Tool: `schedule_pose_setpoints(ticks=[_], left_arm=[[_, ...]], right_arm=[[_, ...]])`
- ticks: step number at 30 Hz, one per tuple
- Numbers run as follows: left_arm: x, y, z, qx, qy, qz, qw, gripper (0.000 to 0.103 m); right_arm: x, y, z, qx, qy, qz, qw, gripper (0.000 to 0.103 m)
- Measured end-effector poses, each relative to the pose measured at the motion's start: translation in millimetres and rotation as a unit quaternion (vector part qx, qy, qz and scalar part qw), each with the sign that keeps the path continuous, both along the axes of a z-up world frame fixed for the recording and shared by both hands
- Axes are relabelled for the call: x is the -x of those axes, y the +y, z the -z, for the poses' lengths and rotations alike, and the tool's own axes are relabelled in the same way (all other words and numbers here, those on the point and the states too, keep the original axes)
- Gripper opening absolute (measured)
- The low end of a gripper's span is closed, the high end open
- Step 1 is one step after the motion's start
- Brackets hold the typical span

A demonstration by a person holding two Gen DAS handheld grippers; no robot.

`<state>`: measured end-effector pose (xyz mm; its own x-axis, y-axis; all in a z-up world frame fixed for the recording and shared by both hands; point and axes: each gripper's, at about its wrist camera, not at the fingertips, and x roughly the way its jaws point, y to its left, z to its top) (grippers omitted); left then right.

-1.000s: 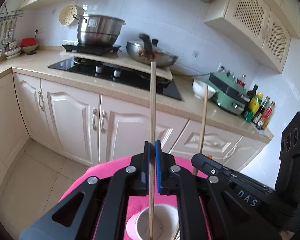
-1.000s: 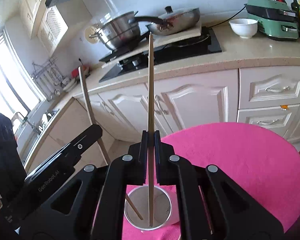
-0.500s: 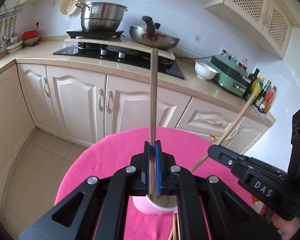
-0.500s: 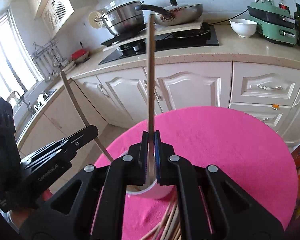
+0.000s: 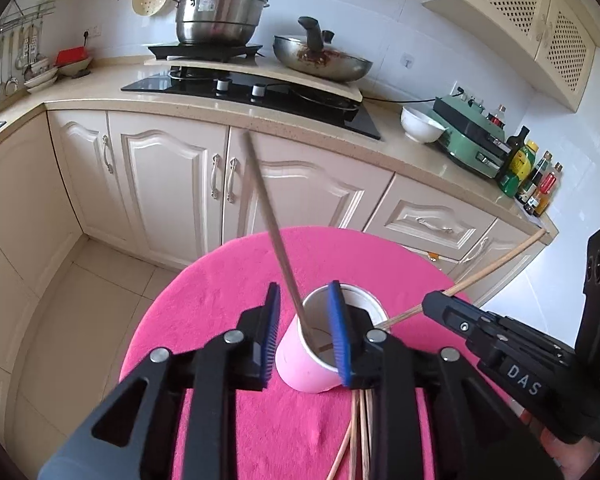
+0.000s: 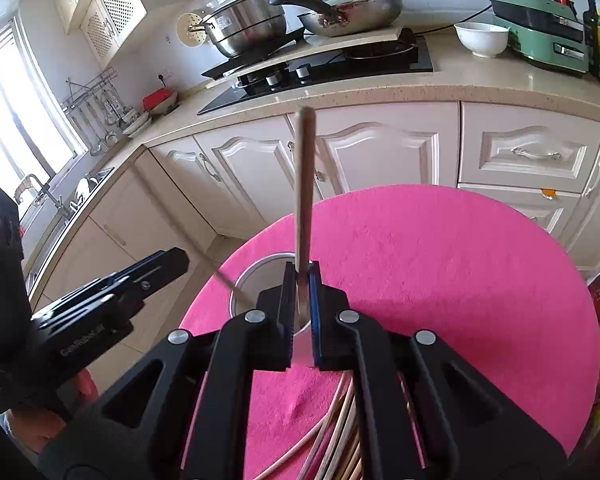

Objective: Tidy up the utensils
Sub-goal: 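Open the right tool over the cup, then lower both tools to the pile, then close the left tool on a chopstick while the right tool grasps another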

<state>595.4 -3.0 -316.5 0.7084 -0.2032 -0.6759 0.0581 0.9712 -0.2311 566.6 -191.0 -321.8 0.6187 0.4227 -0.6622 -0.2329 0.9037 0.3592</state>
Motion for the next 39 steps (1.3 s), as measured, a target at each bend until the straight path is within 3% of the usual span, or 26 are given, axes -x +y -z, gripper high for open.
schedule_pose_setpoints(ticks=[6, 10, 17, 20, 25, 30, 39], left_arm=[[14.7, 2.5, 0.3, -0.016, 0.010, -0.002, 0.9998, 0.030], [25.4, 4.5, 5.3, -0.018, 0.026, -0.001, 0.9995, 0.030], [41.5, -4.0, 30.2, -0.015, 0.075, 0.022, 0.9968, 0.030], [42.8, -17.0, 48.7, -0.008, 0.116, 0.045, 0.9922, 0.030], [38.8, -47.8, 86.2, -0.017, 0.191, 0.092, 0.9771, 0.030], [34.9, -75.2, 122.2, -0.034, 0.257, 0.127, 0.9574, 0.030], [32.8, -92.4, 150.1, -0.054, 0.292, 0.145, 0.9438, 0.030]], right_arm=[[9.1, -4.1, -1.8, 0.004, 0.010, 0.002, 1.000, 0.009], [20.5, -10.5, -10.6, 0.004, -0.001, 0.003, 1.000, 0.045], [47.9, -38.3, -25.1, 0.012, -0.023, 0.019, 0.999, 0.046], [59.8, -53.5, -20.0, 0.024, -0.017, 0.032, 0.999, 0.047], [72.0, -75.7, 20.1, 0.050, 0.050, 0.059, 0.996, 0.047], [81.3, -91.6, 68.1, 0.035, 0.142, 0.076, 0.986, 0.047], [94.3, -90.3, 94.2, 0.024, 0.191, 0.066, 0.979, 0.047]])
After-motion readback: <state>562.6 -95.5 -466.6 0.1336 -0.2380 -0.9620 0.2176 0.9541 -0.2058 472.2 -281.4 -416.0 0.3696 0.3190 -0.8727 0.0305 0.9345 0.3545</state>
